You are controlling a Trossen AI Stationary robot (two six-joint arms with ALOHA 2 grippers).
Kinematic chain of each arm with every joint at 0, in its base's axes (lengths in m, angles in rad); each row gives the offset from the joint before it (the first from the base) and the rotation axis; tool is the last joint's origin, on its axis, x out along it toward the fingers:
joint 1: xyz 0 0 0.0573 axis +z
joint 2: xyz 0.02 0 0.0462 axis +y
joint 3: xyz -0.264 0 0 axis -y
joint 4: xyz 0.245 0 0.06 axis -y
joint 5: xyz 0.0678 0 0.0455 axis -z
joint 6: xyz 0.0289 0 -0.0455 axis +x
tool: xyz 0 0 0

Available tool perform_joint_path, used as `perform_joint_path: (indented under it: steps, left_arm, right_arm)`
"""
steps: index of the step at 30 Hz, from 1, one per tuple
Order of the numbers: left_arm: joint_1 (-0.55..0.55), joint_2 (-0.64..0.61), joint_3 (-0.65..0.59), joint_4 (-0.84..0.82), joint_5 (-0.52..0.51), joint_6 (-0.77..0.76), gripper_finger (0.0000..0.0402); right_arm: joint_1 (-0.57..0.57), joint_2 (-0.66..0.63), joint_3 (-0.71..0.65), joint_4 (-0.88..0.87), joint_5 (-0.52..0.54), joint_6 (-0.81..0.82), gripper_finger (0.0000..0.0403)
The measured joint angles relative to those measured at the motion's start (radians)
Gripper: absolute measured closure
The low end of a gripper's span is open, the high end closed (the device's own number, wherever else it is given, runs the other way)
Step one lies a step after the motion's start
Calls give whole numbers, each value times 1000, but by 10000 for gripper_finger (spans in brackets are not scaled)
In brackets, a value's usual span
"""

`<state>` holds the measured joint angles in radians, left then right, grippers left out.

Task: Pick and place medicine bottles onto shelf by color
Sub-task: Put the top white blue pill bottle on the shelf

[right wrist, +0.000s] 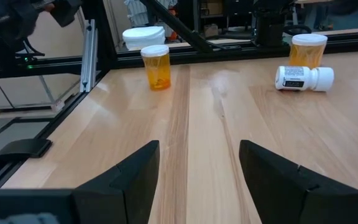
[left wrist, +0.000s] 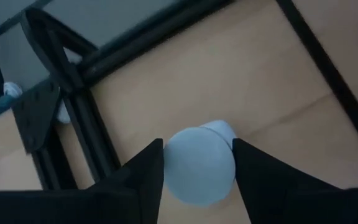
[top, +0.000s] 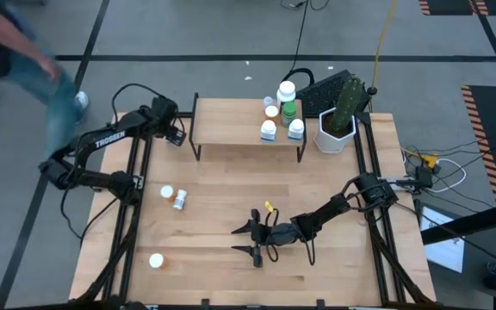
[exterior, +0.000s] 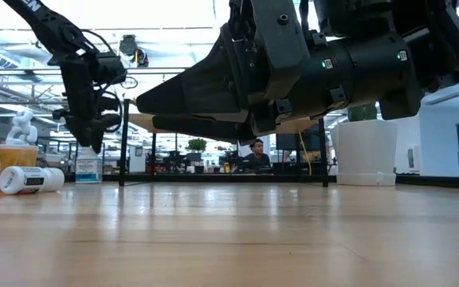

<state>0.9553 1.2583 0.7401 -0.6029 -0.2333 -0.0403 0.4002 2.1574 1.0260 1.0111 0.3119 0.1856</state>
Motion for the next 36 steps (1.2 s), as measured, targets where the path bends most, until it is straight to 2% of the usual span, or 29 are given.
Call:
perform_joint_path:
  steps: [5,14,17,20,24,31,36]
  left_arm:
    - [-26,-51,61,-105,-25,-25,235]
    - [-146,-122,272,-327,-35,-73,307]
    - [-181,-122,302,-338,-36,-70,320]
    - [-200,-121,281,-299,-37,-62,319]
    - [-201,-104,200,-232,-37,-6,274]
    - [-131,-73,110,-163,-37,-7,142]
    - [-88,-51,86,-139,32,-6,94]
  right_arm:
    - [0,0,0,-10,0,0,186]
    - [0,0,0,-11,0,1,186]
    - [-1,0,0,-11,0,11,186]
    - [0,0,0,-10,-1,12,186]
    - [0,0,0,-10,-1,12,186]
    - [0,0,0,-14,-2,12,186]
    - [0,0,0,-14,-2,12,186]
